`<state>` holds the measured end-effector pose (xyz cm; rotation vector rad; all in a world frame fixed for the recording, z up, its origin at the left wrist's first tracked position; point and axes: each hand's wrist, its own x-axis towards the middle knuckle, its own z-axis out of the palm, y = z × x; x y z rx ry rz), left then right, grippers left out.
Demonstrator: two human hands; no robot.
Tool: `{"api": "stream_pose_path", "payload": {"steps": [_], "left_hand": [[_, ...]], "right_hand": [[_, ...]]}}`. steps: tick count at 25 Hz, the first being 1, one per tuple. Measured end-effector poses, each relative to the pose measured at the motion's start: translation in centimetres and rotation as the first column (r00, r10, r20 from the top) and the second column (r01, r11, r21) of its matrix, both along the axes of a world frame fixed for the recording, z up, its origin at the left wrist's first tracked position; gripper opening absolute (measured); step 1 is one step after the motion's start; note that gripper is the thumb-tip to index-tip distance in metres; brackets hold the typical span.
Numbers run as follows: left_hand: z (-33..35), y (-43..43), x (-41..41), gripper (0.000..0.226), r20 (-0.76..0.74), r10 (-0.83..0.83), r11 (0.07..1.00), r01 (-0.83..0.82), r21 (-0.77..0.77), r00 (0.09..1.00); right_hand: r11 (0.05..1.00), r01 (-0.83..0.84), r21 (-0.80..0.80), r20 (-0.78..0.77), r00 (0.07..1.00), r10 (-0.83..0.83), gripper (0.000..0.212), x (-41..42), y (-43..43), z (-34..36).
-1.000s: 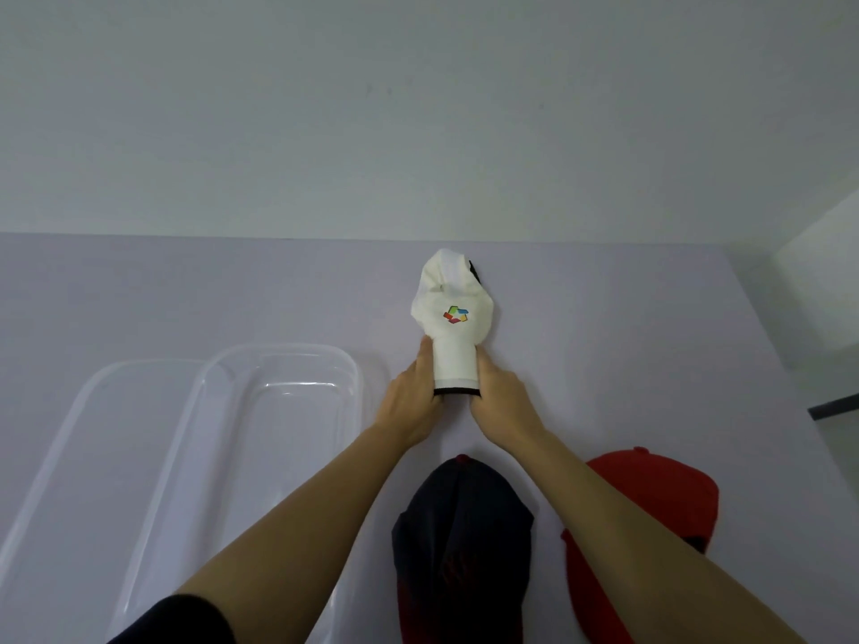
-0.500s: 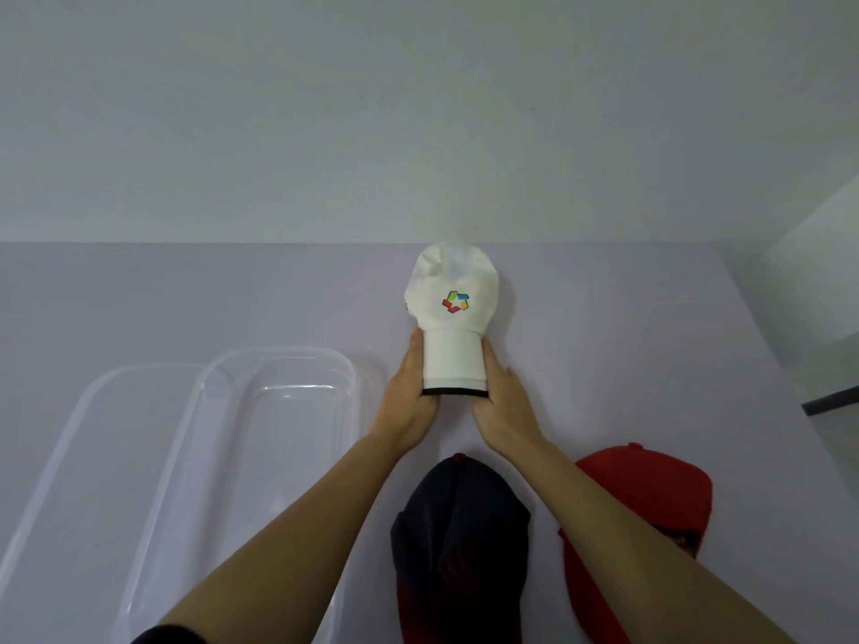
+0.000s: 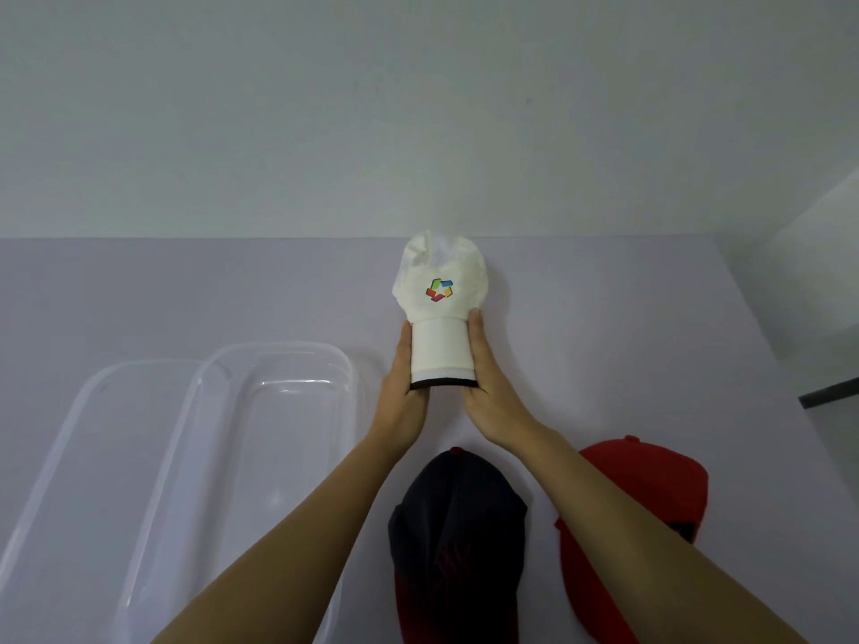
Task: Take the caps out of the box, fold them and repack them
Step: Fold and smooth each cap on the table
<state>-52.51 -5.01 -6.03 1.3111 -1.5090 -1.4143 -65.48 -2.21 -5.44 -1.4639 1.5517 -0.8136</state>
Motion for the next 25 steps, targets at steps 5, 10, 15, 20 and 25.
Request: {"api": "stream_pose_path", "payload": {"steps": [5,10,15,20,25], "left_hand": [[-1.0,0.8,0.0,0.054,-0.013,-0.032,0.999,0.032,-0.009,0.999],[0.5,0.4,-0.3,0.051,0.027,-0.057,0.998,0.056,0.013,0.998],[1.6,-0.6,1.0,0.065,-0.008,-0.240,0.959,0.238,0.155,0.971],[3.3,-1.8,-0.8,0.045,-0.173,0.098,0.917,-0.021,0.399,0.980],[3.4,-0.9,-1.3,0.047,-0.227,0.200,0.873,-0.068,0.482,0.953]], "right_hand": [[1.000,0.009,0.000,0.076,0.997,-0.009,0.075,0.2,0.7,0.2],[0.994,0.109,-0.029,0.198,0.975,-0.102,0.055,1.1,1.1,0.2],[0.987,0.136,-0.082,-0.074,0.987,-0.142,0.075,-2.1,2.2,-1.2],[0.973,0.004,-0.231,-0.235,0.970,-0.059,0.079,-1.3,2.3,-1.7],[0.985,-0.049,-0.167,-0.009,0.999,0.049,0.088,1.1,2.4,-1.3]]}}
